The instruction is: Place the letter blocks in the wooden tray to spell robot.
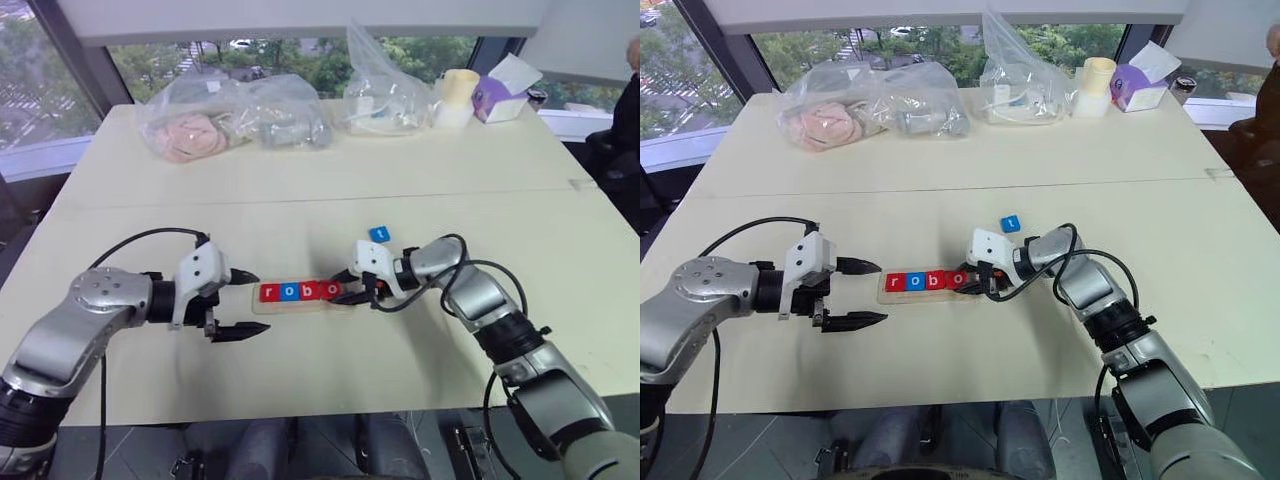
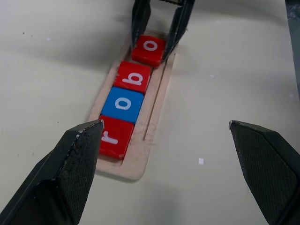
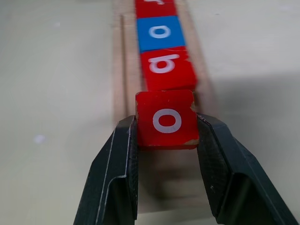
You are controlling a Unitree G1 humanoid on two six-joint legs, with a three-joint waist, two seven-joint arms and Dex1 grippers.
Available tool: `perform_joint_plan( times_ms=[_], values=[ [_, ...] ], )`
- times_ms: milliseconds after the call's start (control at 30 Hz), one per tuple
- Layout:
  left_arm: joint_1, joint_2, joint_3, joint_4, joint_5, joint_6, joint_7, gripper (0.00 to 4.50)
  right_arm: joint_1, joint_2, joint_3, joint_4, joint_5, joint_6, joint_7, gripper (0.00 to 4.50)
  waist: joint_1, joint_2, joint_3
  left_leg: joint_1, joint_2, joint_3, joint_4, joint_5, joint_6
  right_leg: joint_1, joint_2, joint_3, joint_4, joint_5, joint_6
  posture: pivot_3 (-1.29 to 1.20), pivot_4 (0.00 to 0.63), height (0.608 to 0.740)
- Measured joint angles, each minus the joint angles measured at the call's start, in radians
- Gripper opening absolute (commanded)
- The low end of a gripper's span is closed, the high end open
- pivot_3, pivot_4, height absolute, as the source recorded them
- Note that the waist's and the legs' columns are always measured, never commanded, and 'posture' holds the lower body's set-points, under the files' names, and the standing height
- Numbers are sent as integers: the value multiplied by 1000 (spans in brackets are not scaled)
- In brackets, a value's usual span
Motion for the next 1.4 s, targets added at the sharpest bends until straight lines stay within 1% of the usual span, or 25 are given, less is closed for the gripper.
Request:
perform_joint_plan(
  times_ms=[200,267,300,333,367,400,433,567,700,800,933,1100,1267,1400],
  values=[
    [6,-9,0,0,0,0,12,4500,-10,12,0,31,-9,-28,0,1162,0,0,0,0,0,0,0,0,0,0,0,0,0,0,0,0,150,740],
    [7,-10,0,0,0,0,18,4500,-10,12,-1,31,-10,-29,1,2205,0,0,0,0,0,0,0,0,0,0,0,0,0,0,0,0,150,740],
    [7,-10,0,0,0,-1,21,4500,-10,13,-1,31,-10,-29,0,2604,0,0,0,0,0,0,0,0,0,0,0,0,0,0,0,0,150,740],
    [7,-12,0,0,0,-1,23,4500,-10,14,-3,31,-9,-30,-1,3149,0,0,0,0,0,0,0,0,0,0,0,0,0,0,0,0,150,740],
    [7,-14,0,0,1,-1,25,4500,-10,16,-5,31,-9,-30,-3,3585,0,0,0,0,0,0,0,0,0,0,0,0,0,0,0,0,150,740],
    [7,-14,0,0,1,-2,26,4500,-10,18,-7,31,-9,-29,-8,4141,0,0,0,0,0,0,0,0,0,0,0,0,0,0,0,0,150,740],
    [7,-15,0,0,2,-3,26,4500,-10,21,-9,31,-9,-28,-11,4415,0,0,0,0,0,0,0,0,0,0,0,0,0,0,0,0,150,740],
    [6,-22,-1,9,11,-9,27,4500,-21,25,-36,31,3,-21,-27,4415,0,0,0,0,0,0,0,0,0,0,0,0,0,1,2,0,150,740],
    [0,-35,-3,27,25,-18,27,4500,-68,46,-105,43,24,-9,-74,4415,-1,0,0,0,0,0,0,0,0,0,0,0,0,1,2,0,150,740],
    [-4,-40,-3,32,27,-25,26,4500,-85,65,-129,116,8,-40,-143,4415,0,0,0,0,0,0,0,0,0,0,0,0,0,1,2,0,150,740],
    [-4,-42,-4,32,27,-25,25,4500,-83,94,-122,206,-29,-86,-191,4415,-2,0,0,0,0,0,0,0,0,0,0,0,0,2,3,0,150,740],
    [-4,-51,-4,32,27,-22,28,4500,-73,105,-105,234,-47,-147,-171,4415,-3,0,0,1,0,0,0,0,0,0,1,0,0,2,3,0,150,740],
    [-5,-52,-4,32,27,-20,30,4500,-65,96,-105,224,-46,-148,-130,4415,-2,0,0,1,0,0,0,0,0,0,1,0,1,2,3,0,150,740],
    [-16,-61,-5,32,28,-20,32,4500,-64,104,-116,222,-46,-147,-162,4415,-2,0,0,1,0,0,0,0,0,0,1,0,1,2,3,0,150,740]
  ],
)
